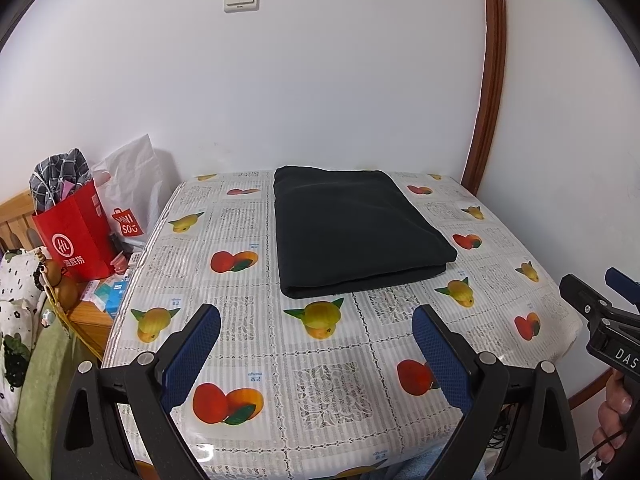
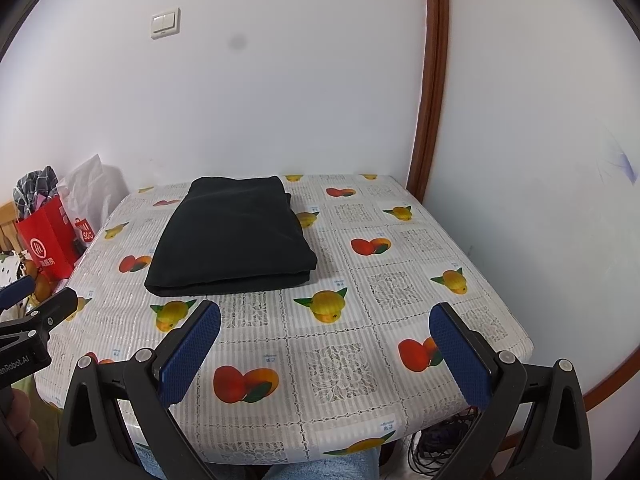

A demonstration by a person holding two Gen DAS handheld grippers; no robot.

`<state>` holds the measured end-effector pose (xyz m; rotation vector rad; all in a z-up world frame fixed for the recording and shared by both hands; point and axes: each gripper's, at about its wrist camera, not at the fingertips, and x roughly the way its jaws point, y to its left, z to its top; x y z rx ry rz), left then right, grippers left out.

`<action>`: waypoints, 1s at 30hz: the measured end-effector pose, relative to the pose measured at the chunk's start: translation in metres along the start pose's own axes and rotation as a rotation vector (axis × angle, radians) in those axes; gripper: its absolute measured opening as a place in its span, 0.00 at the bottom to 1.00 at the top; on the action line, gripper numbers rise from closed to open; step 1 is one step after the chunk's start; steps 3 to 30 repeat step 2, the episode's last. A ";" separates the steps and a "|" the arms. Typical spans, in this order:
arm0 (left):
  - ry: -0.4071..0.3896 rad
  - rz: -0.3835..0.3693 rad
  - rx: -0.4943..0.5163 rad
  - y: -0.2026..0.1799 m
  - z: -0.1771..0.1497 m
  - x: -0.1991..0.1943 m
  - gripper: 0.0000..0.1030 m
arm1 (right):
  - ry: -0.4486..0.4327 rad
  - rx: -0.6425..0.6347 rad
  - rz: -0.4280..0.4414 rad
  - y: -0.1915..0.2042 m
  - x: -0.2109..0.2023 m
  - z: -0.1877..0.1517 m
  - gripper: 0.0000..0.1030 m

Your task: Fold small clothes

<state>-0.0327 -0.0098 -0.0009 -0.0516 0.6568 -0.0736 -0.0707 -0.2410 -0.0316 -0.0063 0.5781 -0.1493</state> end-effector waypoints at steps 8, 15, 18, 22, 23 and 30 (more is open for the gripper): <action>-0.001 0.000 0.003 0.000 0.000 0.000 0.94 | -0.003 0.001 -0.001 0.000 0.000 0.000 1.00; -0.001 0.000 0.003 0.000 0.000 0.000 0.94 | -0.003 0.001 -0.001 0.000 0.000 0.000 1.00; -0.001 0.000 0.003 0.000 0.000 0.000 0.94 | -0.003 0.001 -0.001 0.000 0.000 0.000 1.00; -0.001 0.000 0.003 0.000 0.000 0.000 0.94 | -0.003 0.001 -0.001 0.000 0.000 0.000 1.00; -0.001 0.000 0.003 0.000 0.000 0.000 0.94 | -0.003 0.001 -0.001 0.000 0.000 0.000 1.00; -0.001 0.000 0.003 0.000 0.000 0.000 0.94 | -0.003 0.001 -0.001 0.000 0.000 0.000 1.00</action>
